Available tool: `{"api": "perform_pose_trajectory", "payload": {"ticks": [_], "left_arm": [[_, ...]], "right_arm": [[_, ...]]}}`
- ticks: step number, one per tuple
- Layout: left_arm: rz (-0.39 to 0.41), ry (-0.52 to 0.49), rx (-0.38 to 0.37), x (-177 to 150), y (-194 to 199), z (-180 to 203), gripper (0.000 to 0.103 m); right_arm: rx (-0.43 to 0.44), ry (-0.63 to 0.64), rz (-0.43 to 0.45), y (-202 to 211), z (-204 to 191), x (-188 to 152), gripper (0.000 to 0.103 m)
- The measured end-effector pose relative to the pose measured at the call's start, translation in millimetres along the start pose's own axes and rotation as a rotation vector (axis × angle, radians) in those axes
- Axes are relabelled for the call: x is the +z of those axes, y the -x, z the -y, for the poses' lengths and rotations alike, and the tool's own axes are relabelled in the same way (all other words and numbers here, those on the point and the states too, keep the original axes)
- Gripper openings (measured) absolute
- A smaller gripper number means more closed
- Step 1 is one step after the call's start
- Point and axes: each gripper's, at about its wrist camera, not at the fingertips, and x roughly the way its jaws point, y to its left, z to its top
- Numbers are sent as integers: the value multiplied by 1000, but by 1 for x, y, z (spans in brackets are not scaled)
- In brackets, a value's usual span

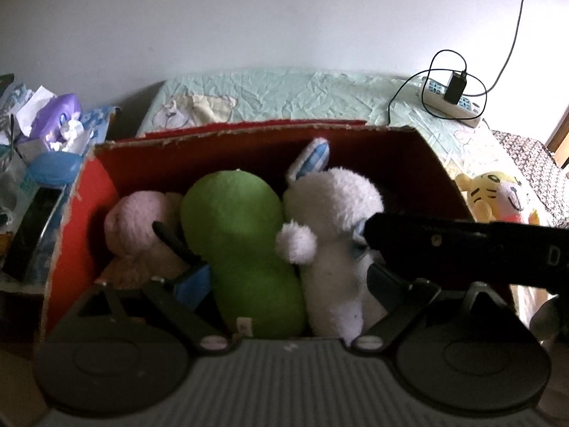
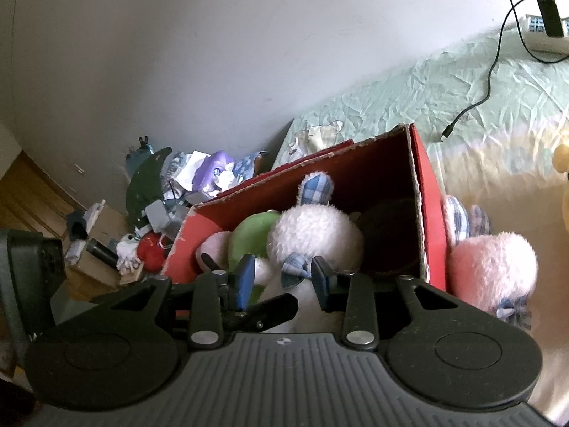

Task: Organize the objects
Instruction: 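Lower the white bunny plush into the red box beside the green bean, then open the right tool and withdraw it from the red box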

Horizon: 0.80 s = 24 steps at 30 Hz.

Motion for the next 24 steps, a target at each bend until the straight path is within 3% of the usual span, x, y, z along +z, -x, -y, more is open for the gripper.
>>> {"api": "perform_pose_trajectory", "payload": {"ticks": [24], "left_arm": [[59,-25,60,-13,38,20,94]], "right_arm": [[98,-10,47,33,-2,-12,41]]}}
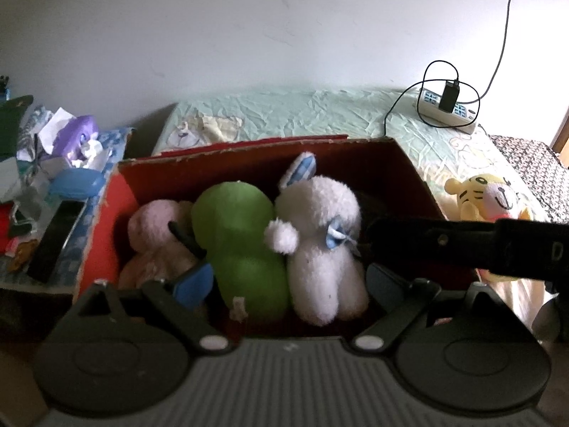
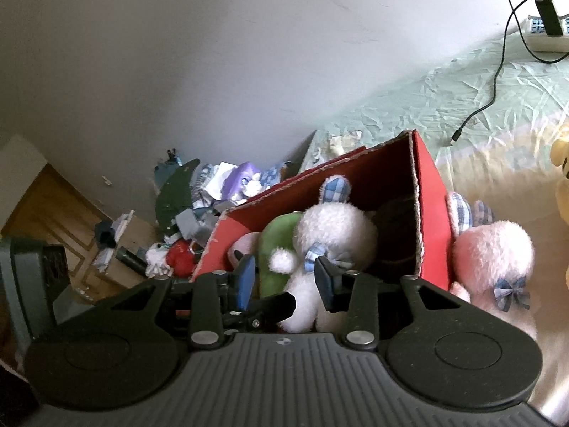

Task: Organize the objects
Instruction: 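Open the right tool and withdraw it from the red box, then move the right tool to the yellow tiger plush on the bed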

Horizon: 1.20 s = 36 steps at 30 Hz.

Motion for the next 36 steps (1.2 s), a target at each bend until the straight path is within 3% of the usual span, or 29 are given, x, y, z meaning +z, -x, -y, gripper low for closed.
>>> {"api": "perform_pose_trajectory", "payload": {"ticks": [11,16,27,36], "left_arm": [[38,-17,34,-4,25,30,94],[64,-45,13,0,35,57,94],[116,-170,-103,17,34,137,94],[56,-274,-245,19,6,212,94]], "right_arm": [[84,-9,21,31,10,-4,41],[107,-37,71,59,27,-4,41],[19,-188,189,121,96,-4,41],[-81,-288,296,169,151,1,43]]}}
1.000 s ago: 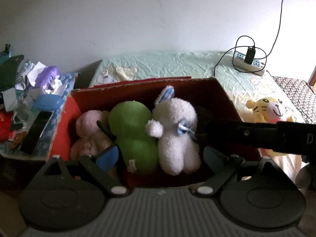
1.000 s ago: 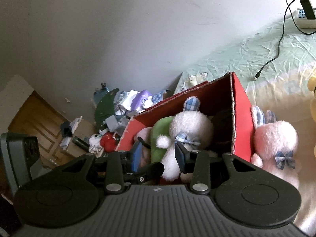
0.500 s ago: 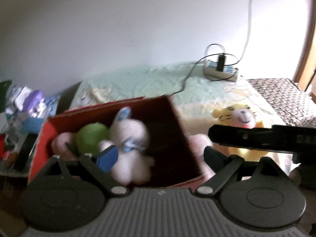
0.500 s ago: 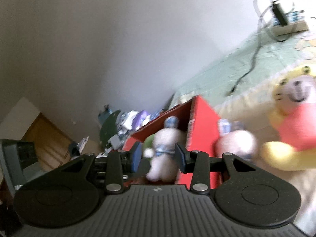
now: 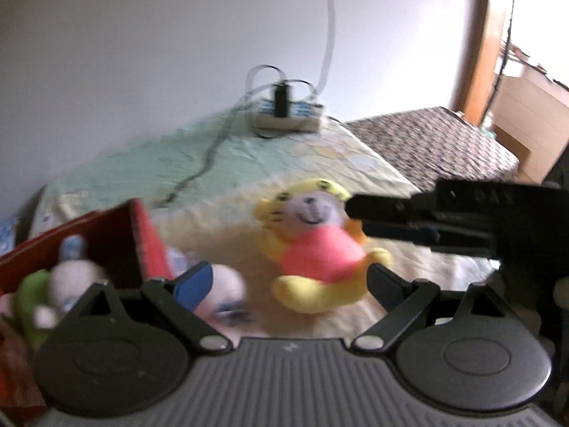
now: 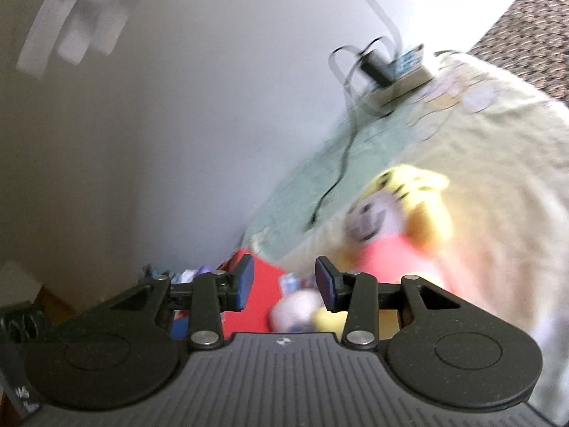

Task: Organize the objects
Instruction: 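Move the right tool to the yellow tiger plush on the bed, then close the right tool on the yellow tiger plush and lift it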

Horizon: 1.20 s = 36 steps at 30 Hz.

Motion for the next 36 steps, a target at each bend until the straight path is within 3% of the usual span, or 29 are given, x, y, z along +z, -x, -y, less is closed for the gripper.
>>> {"api": "perform_pose_trajectory", "payload": {"ticks": [6,13,27,36], "left_arm": [[-60,-9,-95,8,-34,29,94],[-119,22,-181,16,-66,38,94],[-240,177,-210,20,-129,3,91],[-254,240,-234,19,-148,-16,94]], "right_arm": [[-82,-52,35,10,35,16,47],[-112,-135,-13,-5,69,26,51],[-112,-165,-127,-59,96,35,57],[-61,-156,-206,-99,102,32,60]]}}
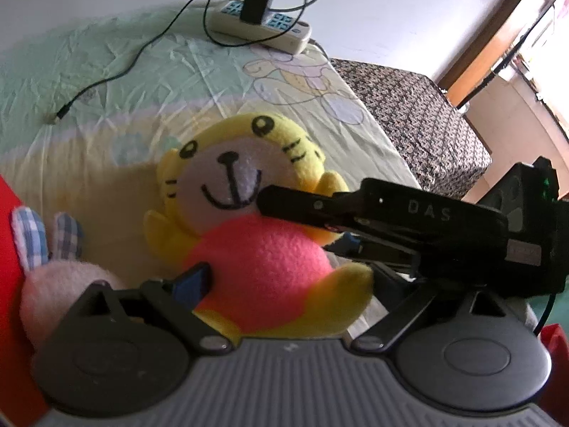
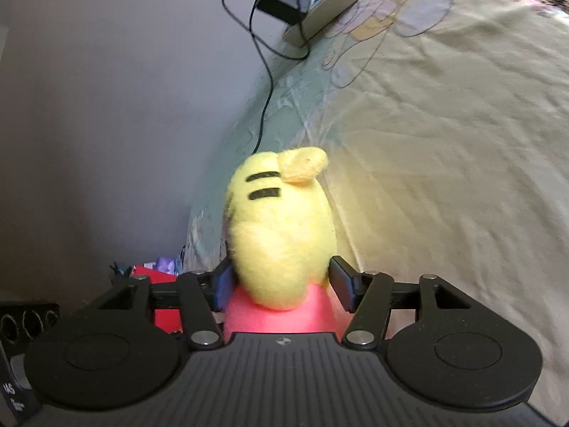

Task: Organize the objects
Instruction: 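Close the right tool on the yellow tiger plush and lift it, then carry the yellow tiger plush with the right tool over the red box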

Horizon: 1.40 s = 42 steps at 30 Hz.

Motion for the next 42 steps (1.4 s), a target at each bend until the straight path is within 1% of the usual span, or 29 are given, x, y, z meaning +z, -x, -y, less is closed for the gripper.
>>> {"api": "perform_pose_trajectory", "payload": {"ticks": [3,8,12,13,16,19,25,30,33,42], "left_arm": [[-10,11,18,1,-6,-6,94],[-8,7,23,0,-6,-3,94],[0,-3,19,-2,0,1,93],[0,-3,11,-3,2,2,92],[6,-6,-11,-5,9,8,91],[31,-33,-13,-9,20,18,91],[92,-80,-28,-18,51,33,91],[151,-97,-44,-28,81,34,91],[186,-105,-41,-33,99,32,91],[292,-125,20,-48,153,11,91]], "right_arm": [[23,7,-18,-7,-2,0,59],[34,32,-22,-4,-6,-1,52],[39,51,-22,9,-12,-3,50],[37,63,-17,13,-15,-4,50],[28,102,-1,27,-24,-8,50],[28,126,20,35,-35,-8,50],[38,178,69,58,-61,-20,50],[56,213,95,71,-86,-34,50],[70,235,98,75,-102,-42,50],[138,270,83,55,-151,-62,50]]}}
